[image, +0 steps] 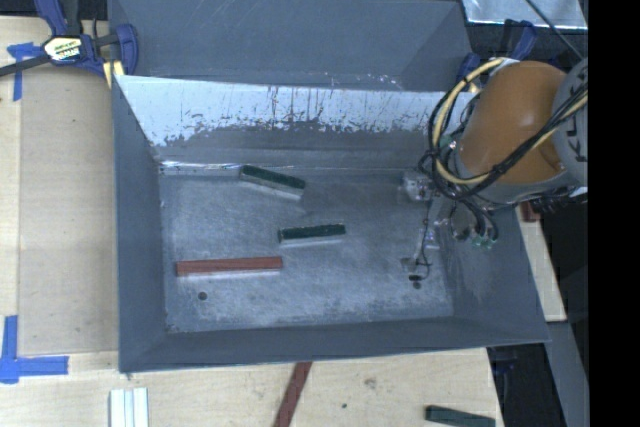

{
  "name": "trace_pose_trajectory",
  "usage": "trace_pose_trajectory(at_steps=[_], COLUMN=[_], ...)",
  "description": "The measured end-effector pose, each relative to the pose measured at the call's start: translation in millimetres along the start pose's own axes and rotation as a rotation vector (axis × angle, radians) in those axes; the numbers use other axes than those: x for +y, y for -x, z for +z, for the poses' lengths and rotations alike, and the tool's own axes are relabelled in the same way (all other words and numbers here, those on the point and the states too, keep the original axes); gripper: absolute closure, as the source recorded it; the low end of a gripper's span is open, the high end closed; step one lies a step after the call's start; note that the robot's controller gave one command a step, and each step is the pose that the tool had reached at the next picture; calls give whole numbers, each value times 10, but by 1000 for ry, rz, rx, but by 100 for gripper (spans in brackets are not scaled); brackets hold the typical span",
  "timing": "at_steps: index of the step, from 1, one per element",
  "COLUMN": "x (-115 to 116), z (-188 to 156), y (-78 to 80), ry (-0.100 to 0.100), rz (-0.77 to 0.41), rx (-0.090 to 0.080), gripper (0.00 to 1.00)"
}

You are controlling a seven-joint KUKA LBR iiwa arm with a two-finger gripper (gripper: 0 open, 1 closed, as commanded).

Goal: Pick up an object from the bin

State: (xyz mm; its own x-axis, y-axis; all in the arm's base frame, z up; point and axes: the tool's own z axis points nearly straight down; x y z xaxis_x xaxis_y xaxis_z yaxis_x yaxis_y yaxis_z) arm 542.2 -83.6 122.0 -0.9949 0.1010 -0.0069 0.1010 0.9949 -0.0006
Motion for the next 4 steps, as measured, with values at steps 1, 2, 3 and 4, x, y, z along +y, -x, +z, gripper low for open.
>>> trace_pose_trajectory(at_steps=[1,2,3,4], x=[349,587,1039,1038], z=[164,106,461,460], y=[17,220,10,11], ry=[0,1,0,0], rz=[38,-302,224,223], rx=[6,3,4,4], gripper=[0,0,100,100])
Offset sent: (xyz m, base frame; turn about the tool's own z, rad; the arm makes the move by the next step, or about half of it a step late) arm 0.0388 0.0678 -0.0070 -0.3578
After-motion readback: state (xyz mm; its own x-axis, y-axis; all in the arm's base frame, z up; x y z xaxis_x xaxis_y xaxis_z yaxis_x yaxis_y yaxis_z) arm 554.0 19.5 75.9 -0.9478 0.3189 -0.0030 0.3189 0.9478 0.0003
